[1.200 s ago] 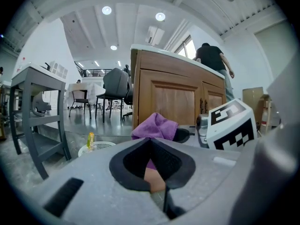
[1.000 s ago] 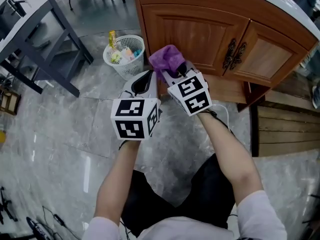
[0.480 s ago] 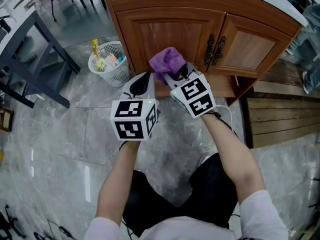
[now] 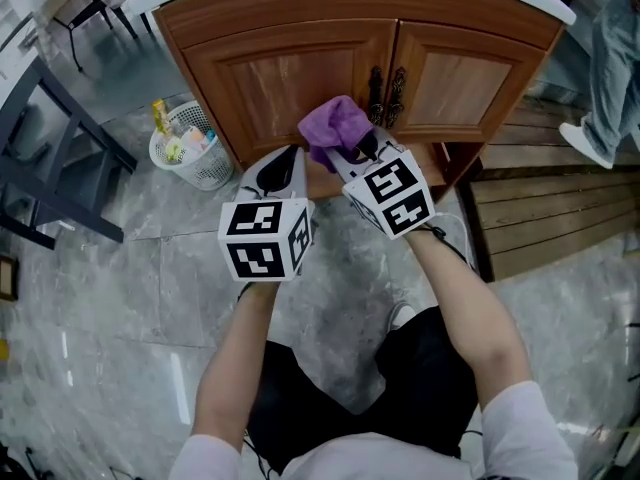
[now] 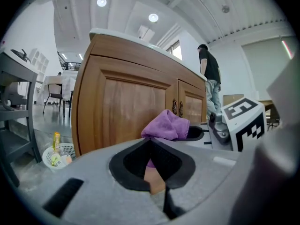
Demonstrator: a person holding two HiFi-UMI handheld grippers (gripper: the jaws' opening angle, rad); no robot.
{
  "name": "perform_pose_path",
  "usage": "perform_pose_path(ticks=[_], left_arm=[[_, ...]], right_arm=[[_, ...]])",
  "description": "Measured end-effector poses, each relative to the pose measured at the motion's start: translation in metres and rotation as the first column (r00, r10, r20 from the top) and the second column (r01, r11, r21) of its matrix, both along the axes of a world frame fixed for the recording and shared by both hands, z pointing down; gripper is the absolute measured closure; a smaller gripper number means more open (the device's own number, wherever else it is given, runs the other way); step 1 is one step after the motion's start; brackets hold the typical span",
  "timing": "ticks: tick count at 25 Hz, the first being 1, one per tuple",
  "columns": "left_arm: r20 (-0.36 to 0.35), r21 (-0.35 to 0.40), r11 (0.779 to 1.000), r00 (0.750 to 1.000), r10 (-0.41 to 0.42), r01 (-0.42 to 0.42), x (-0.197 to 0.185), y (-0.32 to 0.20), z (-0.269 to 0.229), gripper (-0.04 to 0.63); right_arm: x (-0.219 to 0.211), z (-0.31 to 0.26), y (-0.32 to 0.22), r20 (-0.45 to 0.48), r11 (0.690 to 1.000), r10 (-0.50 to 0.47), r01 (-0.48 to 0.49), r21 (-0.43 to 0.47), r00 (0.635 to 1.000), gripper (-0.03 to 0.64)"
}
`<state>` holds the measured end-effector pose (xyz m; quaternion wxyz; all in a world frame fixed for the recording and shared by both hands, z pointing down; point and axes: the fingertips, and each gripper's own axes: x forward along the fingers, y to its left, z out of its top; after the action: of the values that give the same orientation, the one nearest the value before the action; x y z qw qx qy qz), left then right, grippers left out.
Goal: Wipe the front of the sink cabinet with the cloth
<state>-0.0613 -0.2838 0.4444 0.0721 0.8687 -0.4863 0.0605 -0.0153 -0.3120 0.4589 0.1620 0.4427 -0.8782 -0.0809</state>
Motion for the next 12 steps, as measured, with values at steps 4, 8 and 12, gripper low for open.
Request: perform_pose_path(ticks=[4, 8, 12], left_arm=[[-0.002, 0.000, 0.999, 0.999, 0.036, -0.036, 0.019, -0.001, -0.001, 0.591], [-0.007, -0.001, 0.998, 0.998, 0.069, -0.069, 0.037, -0.002, -0.002, 0.591], [-0.013, 0.004, 0.995, 0.994, 0.104, -0.104, 0.057, -0.001, -0.005, 0.591]], right_arm=[[0.019, -0.003, 0.005, -0.006, 1.000, 0.027, -0.027, 0.005, 1.000, 0.549], [0.035, -0.011, 0.011, -0.011, 0.999, 0.046, -0.046, 0.029, 0.999, 0.549], [0.057, -0.013, 0.018, -0.021, 0.997, 0.071, -0.070, 0.041, 0.997, 0.549]])
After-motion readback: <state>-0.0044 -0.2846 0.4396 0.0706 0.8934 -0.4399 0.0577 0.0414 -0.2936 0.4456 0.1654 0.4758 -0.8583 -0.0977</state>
